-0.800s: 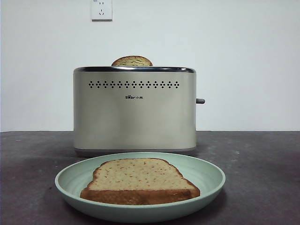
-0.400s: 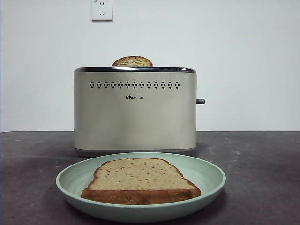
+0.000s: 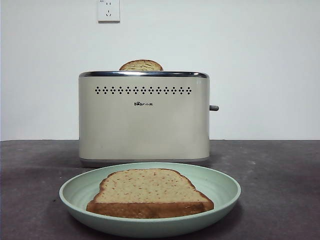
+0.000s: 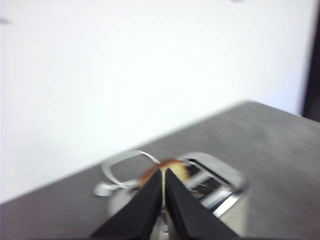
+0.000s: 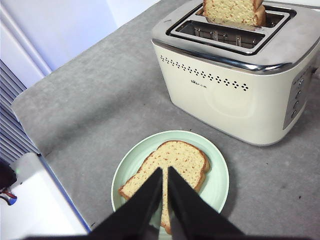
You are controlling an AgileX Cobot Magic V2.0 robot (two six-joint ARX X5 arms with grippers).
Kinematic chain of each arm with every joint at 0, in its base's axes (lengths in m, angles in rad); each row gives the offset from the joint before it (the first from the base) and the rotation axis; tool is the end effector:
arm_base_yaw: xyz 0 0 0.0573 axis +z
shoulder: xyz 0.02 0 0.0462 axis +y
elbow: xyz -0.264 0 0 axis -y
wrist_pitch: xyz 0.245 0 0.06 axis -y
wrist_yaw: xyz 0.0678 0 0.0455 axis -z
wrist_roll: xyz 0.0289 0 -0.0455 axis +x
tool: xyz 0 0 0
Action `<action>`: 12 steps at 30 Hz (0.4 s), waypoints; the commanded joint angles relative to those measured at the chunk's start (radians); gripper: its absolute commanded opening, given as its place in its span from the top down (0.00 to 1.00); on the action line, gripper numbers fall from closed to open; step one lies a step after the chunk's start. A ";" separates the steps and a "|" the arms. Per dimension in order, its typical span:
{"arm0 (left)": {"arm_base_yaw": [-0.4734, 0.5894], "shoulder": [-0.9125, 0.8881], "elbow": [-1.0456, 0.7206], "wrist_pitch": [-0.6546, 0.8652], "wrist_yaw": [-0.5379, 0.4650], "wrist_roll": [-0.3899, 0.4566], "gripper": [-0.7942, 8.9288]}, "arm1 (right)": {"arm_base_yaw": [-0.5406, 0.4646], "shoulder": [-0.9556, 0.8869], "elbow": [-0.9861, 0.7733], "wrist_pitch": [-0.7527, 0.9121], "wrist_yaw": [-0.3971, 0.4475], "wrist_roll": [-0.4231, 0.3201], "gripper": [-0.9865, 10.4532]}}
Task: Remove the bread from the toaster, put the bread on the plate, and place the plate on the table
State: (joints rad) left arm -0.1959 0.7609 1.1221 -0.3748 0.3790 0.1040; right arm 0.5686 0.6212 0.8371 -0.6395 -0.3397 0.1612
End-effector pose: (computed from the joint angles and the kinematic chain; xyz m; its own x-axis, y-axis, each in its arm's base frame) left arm 0.1268 -0.0361 0.4270 0.8392 -0.5437 -0.0126 0.5422 0.8344 0.0988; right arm 0.0946 0.0719 0.3292 0.5449 0.7436 -0.3876 -0.6981 0.6583 0.2815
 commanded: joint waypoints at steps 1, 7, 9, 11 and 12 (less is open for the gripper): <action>0.065 -0.111 -0.158 0.134 -0.033 -0.015 0.91 | 0.007 0.003 0.016 0.010 0.000 -0.005 0.91; 0.148 -0.327 -0.423 0.223 -0.156 -0.016 0.91 | 0.007 0.003 0.016 0.010 0.000 -0.005 0.91; 0.163 -0.377 -0.496 0.236 -0.174 -0.018 0.91 | 0.007 0.003 0.016 0.010 0.000 -0.005 0.91; 0.171 -0.419 -0.564 0.240 -0.180 -0.019 0.91 | 0.007 0.003 0.016 0.010 0.000 -0.005 0.91; 0.174 -0.441 -0.599 0.240 -0.182 -0.021 0.91 | 0.007 0.003 0.016 0.010 0.000 -0.005 0.91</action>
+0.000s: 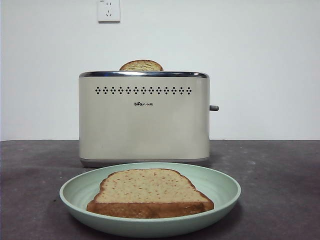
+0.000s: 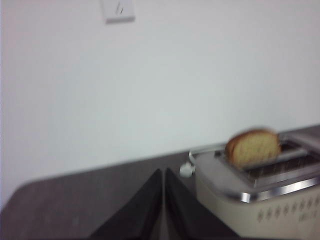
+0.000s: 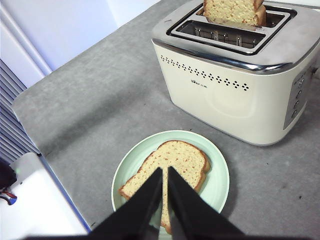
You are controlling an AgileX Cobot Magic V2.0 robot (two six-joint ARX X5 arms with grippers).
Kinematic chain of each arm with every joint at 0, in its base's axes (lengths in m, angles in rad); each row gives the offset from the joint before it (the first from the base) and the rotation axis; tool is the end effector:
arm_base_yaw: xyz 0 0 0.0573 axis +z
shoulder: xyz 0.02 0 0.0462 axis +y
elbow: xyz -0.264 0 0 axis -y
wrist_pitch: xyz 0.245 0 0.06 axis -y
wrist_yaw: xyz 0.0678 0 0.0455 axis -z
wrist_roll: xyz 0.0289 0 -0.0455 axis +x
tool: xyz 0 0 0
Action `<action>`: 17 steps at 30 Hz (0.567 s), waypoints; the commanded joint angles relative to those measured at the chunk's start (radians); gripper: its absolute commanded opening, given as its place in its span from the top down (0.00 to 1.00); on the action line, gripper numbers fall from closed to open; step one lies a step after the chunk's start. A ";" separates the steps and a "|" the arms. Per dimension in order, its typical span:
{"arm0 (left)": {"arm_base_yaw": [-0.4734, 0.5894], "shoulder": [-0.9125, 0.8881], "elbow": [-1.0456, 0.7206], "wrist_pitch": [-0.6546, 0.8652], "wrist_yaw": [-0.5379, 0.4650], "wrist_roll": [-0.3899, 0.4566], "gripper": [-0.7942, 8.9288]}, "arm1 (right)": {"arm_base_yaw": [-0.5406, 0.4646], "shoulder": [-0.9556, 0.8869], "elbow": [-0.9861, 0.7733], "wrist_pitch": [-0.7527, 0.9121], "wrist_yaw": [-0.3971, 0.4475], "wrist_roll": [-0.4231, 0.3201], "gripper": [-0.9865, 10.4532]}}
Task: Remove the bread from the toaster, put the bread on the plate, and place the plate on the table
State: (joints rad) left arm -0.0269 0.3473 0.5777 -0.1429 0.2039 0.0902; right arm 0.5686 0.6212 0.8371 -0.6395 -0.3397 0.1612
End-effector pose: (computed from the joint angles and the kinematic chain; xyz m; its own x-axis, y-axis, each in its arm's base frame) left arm 0.0921 -0.0083 0.3161 0.9697 -0.2287 0.0856 0.2192 0.9698 0.1074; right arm 0.0946 0.0719 0.3292 0.5449 0.7436 -0.3876 -0.6981 0.6583 0.2815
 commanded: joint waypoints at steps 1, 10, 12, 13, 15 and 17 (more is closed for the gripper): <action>0.008 -0.049 -0.089 0.008 -0.009 -0.012 0.91 | 0.007 0.003 0.016 0.010 0.000 -0.005 0.91; 0.023 -0.212 -0.357 0.009 -0.082 -0.097 0.91 | 0.007 0.003 0.016 0.010 0.000 -0.005 0.91; 0.023 -0.243 -0.396 0.006 -0.084 -0.108 0.91 | 0.007 0.003 0.016 0.010 0.000 -0.005 0.91; 0.023 -0.262 -0.417 0.003 -0.085 -0.115 0.91 | 0.007 0.003 0.016 0.011 0.000 -0.005 0.91; 0.023 -0.290 -0.445 0.002 -0.085 -0.127 0.91 | 0.007 0.003 0.016 0.010 0.000 -0.005 0.91; 0.023 -0.312 -0.471 -0.003 -0.085 -0.134 0.91 | 0.007 0.003 0.016 0.010 0.000 -0.005 0.91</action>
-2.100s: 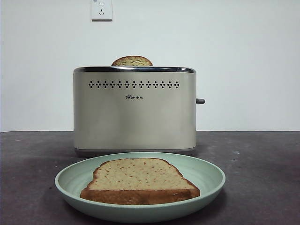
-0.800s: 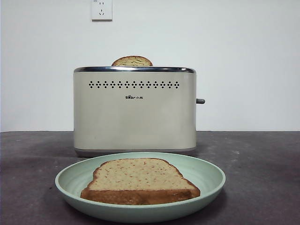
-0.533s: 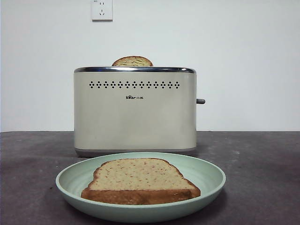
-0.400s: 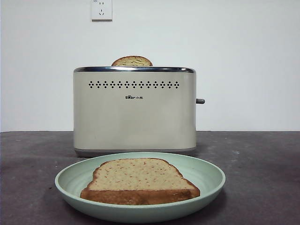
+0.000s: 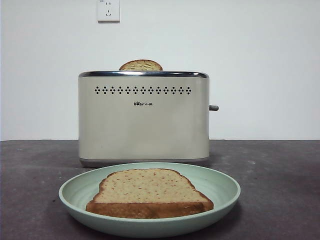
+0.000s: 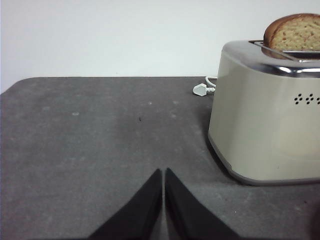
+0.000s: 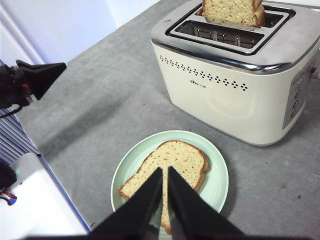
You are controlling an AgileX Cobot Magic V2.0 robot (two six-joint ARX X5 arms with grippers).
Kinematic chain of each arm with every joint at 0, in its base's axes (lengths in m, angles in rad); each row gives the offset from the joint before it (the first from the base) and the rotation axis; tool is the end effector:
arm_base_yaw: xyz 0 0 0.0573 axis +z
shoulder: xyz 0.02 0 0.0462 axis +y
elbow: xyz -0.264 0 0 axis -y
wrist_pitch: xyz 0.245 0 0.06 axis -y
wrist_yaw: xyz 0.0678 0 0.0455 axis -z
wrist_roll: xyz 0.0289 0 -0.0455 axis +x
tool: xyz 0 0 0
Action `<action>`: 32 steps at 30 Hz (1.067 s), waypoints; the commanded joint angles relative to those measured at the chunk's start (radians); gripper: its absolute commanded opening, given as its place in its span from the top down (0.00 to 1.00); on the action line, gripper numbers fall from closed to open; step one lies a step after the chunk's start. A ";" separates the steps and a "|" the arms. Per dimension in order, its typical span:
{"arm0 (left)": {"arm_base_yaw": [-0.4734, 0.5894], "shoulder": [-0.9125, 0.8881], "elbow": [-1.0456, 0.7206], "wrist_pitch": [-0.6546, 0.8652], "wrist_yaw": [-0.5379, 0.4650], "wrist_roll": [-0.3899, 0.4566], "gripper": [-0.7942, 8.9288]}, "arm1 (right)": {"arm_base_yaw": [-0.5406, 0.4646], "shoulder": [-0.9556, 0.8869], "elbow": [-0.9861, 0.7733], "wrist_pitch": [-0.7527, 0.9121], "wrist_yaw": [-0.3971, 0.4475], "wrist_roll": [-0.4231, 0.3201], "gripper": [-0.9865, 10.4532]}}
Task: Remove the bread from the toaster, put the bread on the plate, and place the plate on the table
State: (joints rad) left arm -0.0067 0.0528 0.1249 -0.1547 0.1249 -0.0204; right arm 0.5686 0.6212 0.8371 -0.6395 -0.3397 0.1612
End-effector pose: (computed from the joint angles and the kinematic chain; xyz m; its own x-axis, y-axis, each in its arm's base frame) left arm 0.0925 -0.0042 0.1870 0.9880 -0.1312 -0.0819 0.1291 0.9912 -0.0306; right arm 0.0946 0.0719 0.3292 0.5449 0.7436 -0.3876 -0.6981 0.6583 0.2815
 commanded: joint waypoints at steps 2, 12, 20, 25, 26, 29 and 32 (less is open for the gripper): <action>0.002 -0.034 -0.043 0.010 -0.006 -0.026 0.91 | 0.007 0.003 0.016 0.010 0.000 -0.005 0.91; 0.002 -0.050 -0.101 -0.044 -0.005 -0.055 0.91 | 0.007 0.003 0.016 0.011 0.000 -0.005 0.91; 0.002 -0.050 -0.106 -0.047 -0.005 -0.087 0.91 | 0.007 0.003 0.016 0.010 0.000 -0.005 0.91; 0.002 -0.050 -0.106 -0.047 -0.005 -0.087 0.91 | 0.007 0.003 0.016 0.010 0.000 -0.005 0.91; 0.002 -0.050 -0.106 -0.047 -0.005 -0.087 0.91 | 0.007 0.003 0.016 0.010 0.000 -0.005 0.91; 0.002 -0.050 -0.106 -0.047 -0.005 -0.087 0.91 | 0.007 0.003 0.016 0.010 0.000 -0.005 0.91; 0.002 -0.050 -0.106 -0.047 -0.005 -0.087 0.91 | 0.007 0.003 0.016 0.010 0.000 -0.005 0.91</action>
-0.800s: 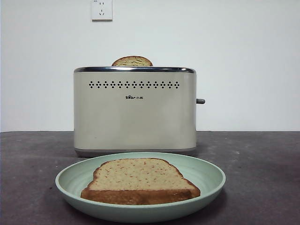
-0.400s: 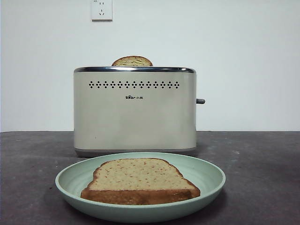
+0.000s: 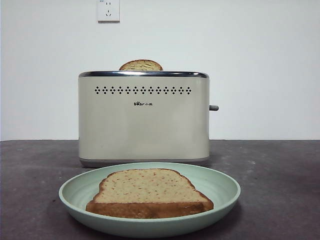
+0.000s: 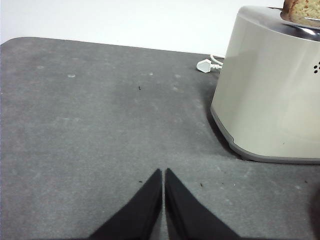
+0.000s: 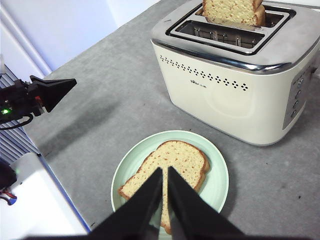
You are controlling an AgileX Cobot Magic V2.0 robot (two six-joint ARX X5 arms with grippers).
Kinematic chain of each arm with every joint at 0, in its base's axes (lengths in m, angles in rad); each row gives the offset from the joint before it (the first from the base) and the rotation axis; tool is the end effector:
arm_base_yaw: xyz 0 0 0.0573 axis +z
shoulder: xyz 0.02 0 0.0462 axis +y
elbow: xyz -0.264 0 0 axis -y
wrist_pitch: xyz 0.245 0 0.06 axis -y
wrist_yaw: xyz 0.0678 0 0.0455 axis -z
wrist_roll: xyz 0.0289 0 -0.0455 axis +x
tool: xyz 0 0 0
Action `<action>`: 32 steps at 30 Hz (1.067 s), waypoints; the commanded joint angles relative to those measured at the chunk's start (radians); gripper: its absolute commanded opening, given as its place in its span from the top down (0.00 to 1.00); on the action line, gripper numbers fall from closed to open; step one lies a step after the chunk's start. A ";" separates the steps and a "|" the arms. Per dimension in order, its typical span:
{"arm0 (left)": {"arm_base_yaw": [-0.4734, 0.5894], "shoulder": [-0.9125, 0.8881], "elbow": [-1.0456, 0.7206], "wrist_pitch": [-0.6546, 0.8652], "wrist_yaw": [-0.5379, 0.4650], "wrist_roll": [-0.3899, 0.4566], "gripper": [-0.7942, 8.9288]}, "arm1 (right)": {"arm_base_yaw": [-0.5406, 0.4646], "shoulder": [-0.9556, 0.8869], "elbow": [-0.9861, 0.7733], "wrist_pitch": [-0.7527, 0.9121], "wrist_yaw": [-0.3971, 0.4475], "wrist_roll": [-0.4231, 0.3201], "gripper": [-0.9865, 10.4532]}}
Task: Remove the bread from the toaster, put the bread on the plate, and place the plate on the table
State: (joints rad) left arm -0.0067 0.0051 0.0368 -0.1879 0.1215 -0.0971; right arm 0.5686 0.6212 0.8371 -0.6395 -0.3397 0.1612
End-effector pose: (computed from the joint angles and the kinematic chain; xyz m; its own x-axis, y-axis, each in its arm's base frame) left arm 0.0943 -0.0041 0.1576 0.9797 -0.1278 -0.1544 0.1107 0.9872 -0.1145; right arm 0.0946 0.0719 0.3292 0.5449 0.7436 -0.3876 -0.6981 0.6583 0.2815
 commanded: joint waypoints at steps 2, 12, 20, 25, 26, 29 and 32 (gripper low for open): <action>0.002 -0.002 -0.018 -0.014 -0.002 -0.010 0.91 | 0.007 0.003 0.016 0.010 0.000 -0.005 0.91; 0.002 -0.002 -0.018 -0.014 -0.002 -0.010 0.91 | 0.004 -0.002 0.016 0.010 0.000 -0.005 0.91; 0.002 -0.002 -0.018 -0.014 -0.002 -0.010 0.91 | -0.171 -0.095 -0.004 0.064 0.005 -0.195 0.91; 0.002 -0.002 -0.018 -0.014 -0.002 -0.010 0.91 | -0.351 -0.189 -0.077 0.153 0.000 -0.195 0.91; 0.002 -0.002 -0.018 -0.014 -0.002 -0.010 0.91 | -0.376 -0.207 -0.099 0.181 0.002 -0.196 0.91; 0.002 -0.002 -0.018 -0.014 -0.002 -0.010 0.91 | -0.448 -0.277 -0.202 0.305 0.029 -0.196 0.91; 0.002 -0.002 -0.018 -0.014 -0.002 -0.010 0.91 | -0.492 -0.352 -0.341 0.453 0.034 -0.195 0.91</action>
State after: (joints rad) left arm -0.0067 0.0051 0.0368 -0.1879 0.1215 -0.0982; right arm 0.0807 0.2802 0.5293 -0.2314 -0.3080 -0.0238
